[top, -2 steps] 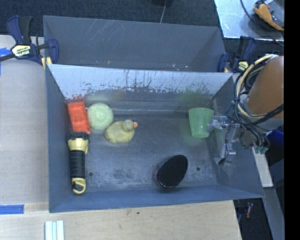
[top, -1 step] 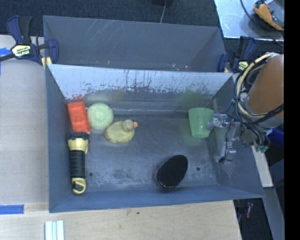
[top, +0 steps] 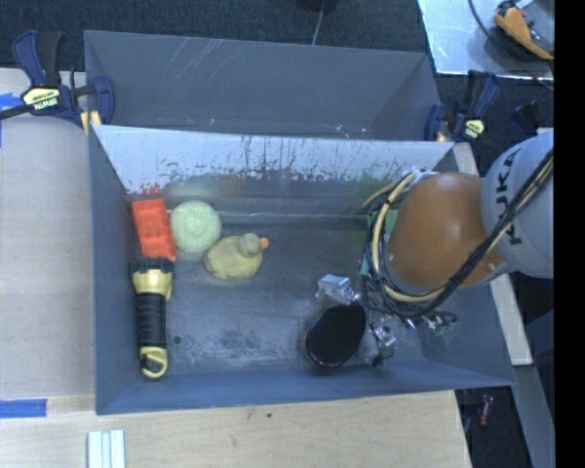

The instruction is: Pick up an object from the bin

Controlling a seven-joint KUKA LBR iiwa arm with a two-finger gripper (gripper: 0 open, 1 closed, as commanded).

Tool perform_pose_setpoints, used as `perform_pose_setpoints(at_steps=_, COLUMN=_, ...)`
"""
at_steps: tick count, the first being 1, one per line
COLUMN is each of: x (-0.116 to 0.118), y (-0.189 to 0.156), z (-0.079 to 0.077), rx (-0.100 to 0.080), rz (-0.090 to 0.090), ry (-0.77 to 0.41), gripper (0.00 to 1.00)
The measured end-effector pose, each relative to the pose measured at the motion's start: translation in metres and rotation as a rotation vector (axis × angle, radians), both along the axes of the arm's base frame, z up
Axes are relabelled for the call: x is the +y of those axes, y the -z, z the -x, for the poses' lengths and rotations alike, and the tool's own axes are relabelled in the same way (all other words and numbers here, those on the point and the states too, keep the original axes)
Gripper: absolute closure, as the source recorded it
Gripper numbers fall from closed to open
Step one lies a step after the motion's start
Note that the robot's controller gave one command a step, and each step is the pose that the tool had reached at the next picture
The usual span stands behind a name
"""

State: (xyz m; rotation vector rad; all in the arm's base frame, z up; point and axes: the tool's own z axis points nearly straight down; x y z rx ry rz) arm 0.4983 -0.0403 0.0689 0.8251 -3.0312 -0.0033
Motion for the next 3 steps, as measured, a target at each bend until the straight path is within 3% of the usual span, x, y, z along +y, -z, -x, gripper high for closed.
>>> perform_pose_setpoints(at_steps=1, x=-0.01, y=-0.068, z=-0.005, rx=-0.008, rz=0.003, ry=0.015, gripper=0.0)
perform_pose_setpoints(at_steps=2, x=0.023, y=-0.03, z=0.002, rx=0.008, rz=-0.003, ry=-0.261, gripper=0.0)
perform_pose_setpoints(at_steps=3, x=0.018, y=-0.001, z=-0.011, rx=-0.005, rz=0.005, ry=-0.475, gripper=0.0)
